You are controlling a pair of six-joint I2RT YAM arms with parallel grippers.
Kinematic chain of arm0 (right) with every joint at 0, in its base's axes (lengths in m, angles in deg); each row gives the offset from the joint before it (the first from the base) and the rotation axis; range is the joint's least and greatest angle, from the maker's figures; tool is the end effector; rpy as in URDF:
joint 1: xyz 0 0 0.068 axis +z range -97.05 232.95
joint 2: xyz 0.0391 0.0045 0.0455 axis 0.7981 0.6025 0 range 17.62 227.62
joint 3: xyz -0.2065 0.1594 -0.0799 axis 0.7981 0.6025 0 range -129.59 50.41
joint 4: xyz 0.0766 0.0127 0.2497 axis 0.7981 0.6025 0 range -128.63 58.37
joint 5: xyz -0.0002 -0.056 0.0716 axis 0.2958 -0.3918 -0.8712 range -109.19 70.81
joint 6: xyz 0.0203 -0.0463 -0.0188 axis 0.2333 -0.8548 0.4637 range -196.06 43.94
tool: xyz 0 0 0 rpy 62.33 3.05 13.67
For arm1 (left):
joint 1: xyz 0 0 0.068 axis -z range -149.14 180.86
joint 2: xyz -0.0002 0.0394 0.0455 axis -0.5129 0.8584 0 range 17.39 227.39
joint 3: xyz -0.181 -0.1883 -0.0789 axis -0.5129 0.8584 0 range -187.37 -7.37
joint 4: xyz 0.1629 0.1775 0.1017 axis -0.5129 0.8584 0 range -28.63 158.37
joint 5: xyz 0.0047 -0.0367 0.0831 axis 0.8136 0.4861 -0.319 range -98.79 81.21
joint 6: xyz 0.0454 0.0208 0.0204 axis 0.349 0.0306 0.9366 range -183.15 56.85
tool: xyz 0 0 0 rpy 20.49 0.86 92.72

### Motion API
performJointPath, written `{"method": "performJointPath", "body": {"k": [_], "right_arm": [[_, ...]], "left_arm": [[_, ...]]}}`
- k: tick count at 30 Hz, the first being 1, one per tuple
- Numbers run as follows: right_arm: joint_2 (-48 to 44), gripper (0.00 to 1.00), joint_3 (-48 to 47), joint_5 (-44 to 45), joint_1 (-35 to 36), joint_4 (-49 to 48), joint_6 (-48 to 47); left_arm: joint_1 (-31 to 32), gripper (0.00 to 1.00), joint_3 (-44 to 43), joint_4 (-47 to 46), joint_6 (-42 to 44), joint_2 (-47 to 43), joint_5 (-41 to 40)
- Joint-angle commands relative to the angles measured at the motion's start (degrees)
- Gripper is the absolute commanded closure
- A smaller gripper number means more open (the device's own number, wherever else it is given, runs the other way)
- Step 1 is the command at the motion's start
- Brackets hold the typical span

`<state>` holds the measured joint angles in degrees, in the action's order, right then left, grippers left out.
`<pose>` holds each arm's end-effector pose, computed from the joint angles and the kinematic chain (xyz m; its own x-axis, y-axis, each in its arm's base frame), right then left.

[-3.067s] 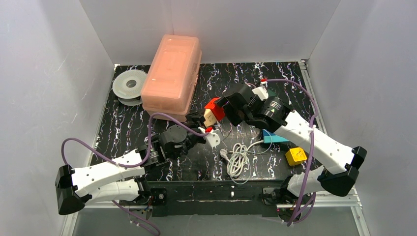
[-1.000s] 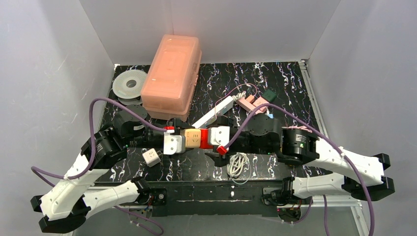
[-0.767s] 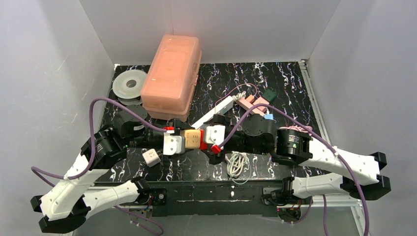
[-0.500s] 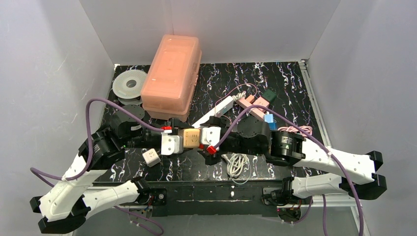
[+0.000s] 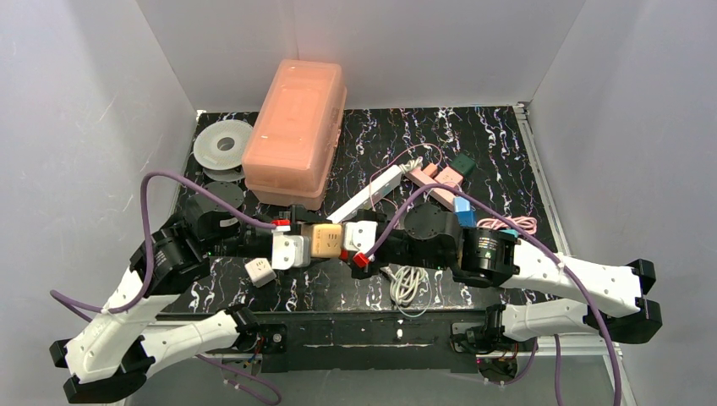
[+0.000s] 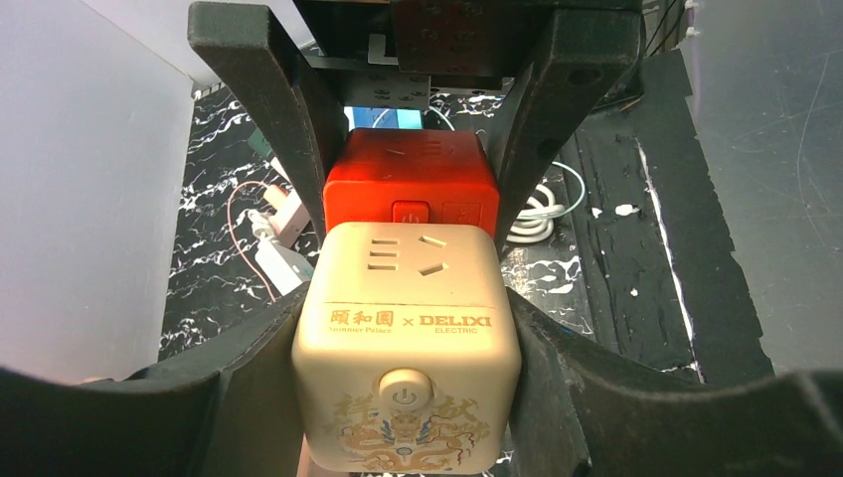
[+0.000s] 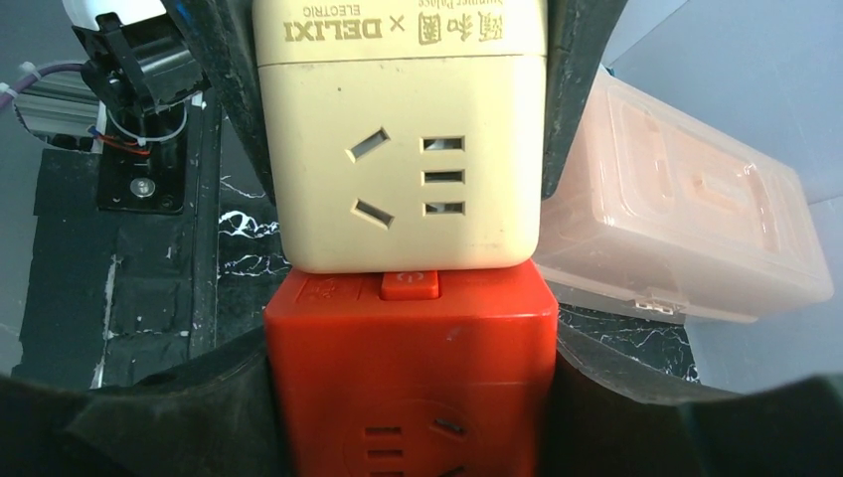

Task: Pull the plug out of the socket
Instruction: Remove the plug from the socket.

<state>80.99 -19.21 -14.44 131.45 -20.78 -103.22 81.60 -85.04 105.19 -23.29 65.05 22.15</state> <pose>0.0519 0.2404 0.4138 0.4027 -0.3023 -0.8640 -0.8728 0.1576 -0.4620 0.0656 -0.1091 0.4582 0.5122 0.2420 -0.8241 0.8491 0.0016 0.5282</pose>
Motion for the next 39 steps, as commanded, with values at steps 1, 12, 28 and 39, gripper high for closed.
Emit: {"method": "performJointPath", "body": {"k": [1, 12, 28, 39], "right_arm": [[-0.69, 0.99, -2.75, -0.59, 0.77, -1.83, 1.23], [-14.72, 0.99, 10.67, 6.76, 0.78, 9.27, 6.96], [-15.6, 0.99, 11.44, 8.7, 1.3, 13.21, 8.58], [-21.22, 0.99, 23.95, 14.89, 1.52, -3.14, 11.19]], "left_arm": [[-0.19, 1.0, -1.64, -2.66, 1.18, -0.73, 0.53], [-0.16, 1.0, -4.32, 1.18, 4.72, -0.09, -0.1], [-0.18, 1.0, -6.5, 3.66, 5.97, -1.27, -1.43], [-0.2, 1.0, -7.46, 2.16, 1.72, -3.02, -3.2]]}}
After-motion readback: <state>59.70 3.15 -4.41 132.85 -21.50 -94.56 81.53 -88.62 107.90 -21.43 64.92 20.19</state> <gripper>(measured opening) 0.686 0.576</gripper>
